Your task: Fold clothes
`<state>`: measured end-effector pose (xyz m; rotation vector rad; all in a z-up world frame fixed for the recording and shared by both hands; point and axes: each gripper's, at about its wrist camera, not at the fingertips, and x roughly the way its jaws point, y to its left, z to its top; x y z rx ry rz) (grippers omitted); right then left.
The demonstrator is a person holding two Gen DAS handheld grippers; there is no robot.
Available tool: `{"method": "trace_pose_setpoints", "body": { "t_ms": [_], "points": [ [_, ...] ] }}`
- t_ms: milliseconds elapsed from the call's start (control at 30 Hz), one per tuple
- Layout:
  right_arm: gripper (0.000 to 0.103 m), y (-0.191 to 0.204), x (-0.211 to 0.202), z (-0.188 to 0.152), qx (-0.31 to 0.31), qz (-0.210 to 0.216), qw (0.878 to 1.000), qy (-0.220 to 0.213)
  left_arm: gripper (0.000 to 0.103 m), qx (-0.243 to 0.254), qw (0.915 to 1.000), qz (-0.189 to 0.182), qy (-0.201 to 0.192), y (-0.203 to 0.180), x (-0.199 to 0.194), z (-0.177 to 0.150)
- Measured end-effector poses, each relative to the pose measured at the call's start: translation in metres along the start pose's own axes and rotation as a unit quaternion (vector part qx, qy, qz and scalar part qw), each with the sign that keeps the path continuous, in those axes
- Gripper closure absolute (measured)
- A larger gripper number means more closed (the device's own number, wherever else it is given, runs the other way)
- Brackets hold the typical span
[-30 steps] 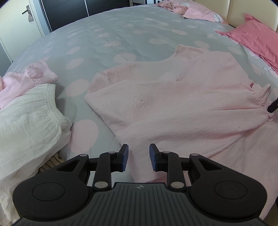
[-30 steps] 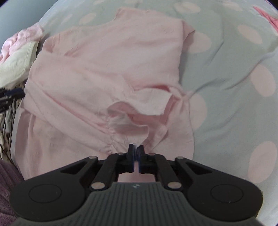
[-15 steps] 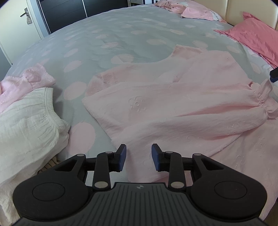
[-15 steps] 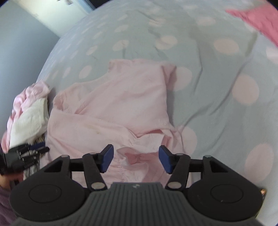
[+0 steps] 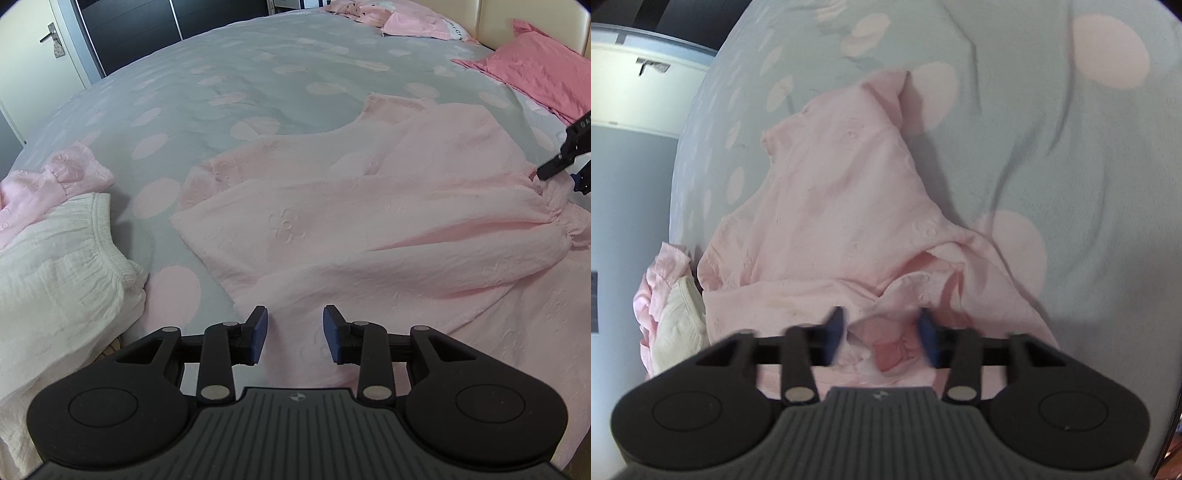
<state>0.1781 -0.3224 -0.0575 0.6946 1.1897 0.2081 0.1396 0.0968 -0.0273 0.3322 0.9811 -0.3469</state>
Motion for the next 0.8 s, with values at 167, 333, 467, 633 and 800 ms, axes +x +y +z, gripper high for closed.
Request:
{"method": "trace_pose_setpoints", "body": {
  "t_ms": [167, 333, 467, 633, 800],
  "points": [
    [0.097, 0.025, -0.011, 0.009, -0.048, -0.003, 0.998, -0.038, 0.072, -0.007, 1.0000, 0.005, 0.002, 0.004, 0.000, -0.002],
    [0.097, 0.069, -0.031, 0.025, -0.142, -0.017, 0.985, -0.101, 0.072, -0.007, 1.0000, 0.002, 0.003, 0.007, 0.000, -0.004],
    [0.097, 0.083, -0.046, 0.041, -0.168, -0.025, 0.975, -0.141, 0.065, -0.006, 1.0000, -0.003, 0.006, 0.009, 0.001, -0.007],
    [0.097, 0.082, -0.048, 0.055, -0.180, -0.056, 0.972, -0.142, 0.065, -0.011, 0.9998, -0.009, 0.013, 0.014, 0.006, -0.010],
    [0.097, 0.066, -0.006, 0.053, -0.195, -0.109, 0.973, -0.062, 0.065, -0.060, 0.9976, -0.032, -0.014, 0.035, 0.002, -0.001]
  ]
}}
